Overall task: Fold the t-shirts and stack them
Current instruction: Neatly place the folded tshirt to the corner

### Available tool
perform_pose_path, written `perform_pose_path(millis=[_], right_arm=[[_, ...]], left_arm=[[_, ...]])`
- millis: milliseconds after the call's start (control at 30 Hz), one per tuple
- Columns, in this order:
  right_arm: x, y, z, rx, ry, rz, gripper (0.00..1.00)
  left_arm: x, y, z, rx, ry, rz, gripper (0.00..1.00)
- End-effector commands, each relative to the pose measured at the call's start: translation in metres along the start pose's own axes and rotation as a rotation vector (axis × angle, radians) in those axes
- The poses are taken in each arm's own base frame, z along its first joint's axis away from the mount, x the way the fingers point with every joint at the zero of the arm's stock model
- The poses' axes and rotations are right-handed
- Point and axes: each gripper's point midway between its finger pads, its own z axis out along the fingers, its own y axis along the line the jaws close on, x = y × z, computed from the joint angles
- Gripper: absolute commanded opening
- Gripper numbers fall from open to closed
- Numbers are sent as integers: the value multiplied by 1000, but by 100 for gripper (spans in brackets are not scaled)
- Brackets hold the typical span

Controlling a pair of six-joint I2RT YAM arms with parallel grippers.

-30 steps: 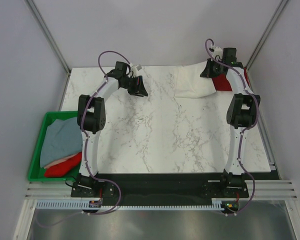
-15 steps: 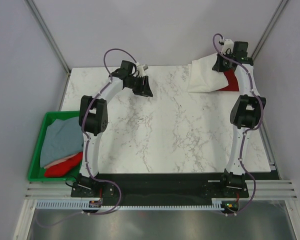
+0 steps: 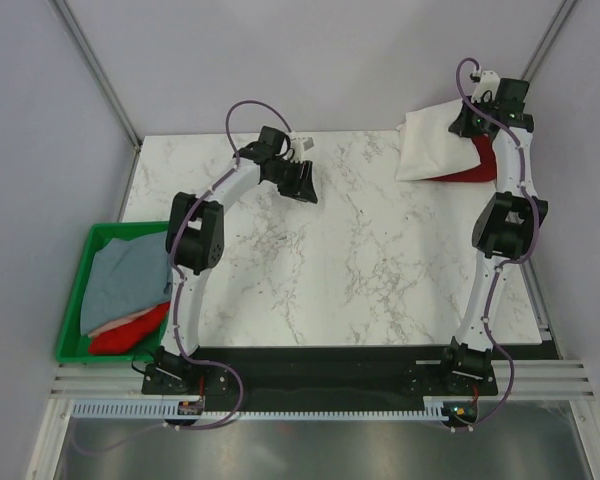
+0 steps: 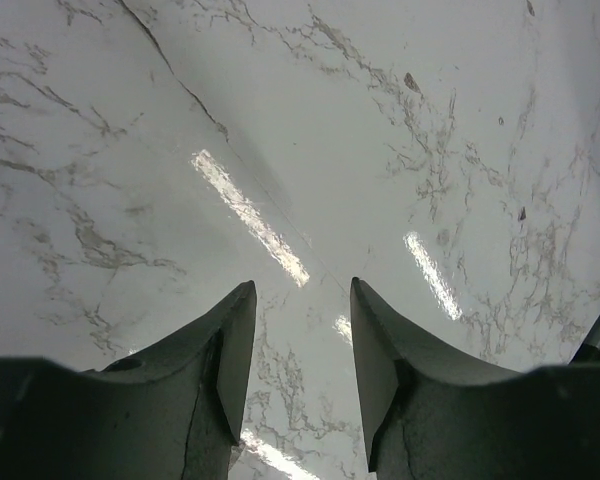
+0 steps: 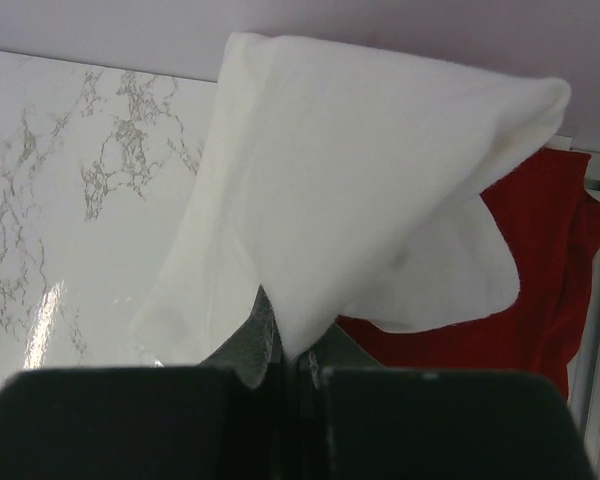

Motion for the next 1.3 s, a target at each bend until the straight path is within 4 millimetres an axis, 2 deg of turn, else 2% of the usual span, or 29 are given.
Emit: perform_pose_path(millis=[0, 200, 367, 700, 900, 1033, 1267], right_arm=[[-77, 5, -45, 2, -195, -65, 0], [-86, -14, -45, 33, -242, -35, 0], [-87, -33, -33, 69, -279, -28, 0], [-58, -62, 2, 144, -252, -24, 0], [-42, -79, 16, 199, -231, -35, 0], [-41, -96, 16, 270, -239, -34, 0], [-25, -121, 11, 357, -198, -38, 0]], left_arm=[[-20, -26, -20, -8, -50, 113, 50], [-21, -36, -16, -14, -47, 150, 51], [-17, -37, -14, -35, -32, 155, 51], [-12, -36, -11, -60, -15, 208, 52], [-13, -41, -7, -59, -12, 228, 52], [-9, -42, -4, -56, -3, 228, 53], [-8, -42, -1, -53, 2, 226, 53]])
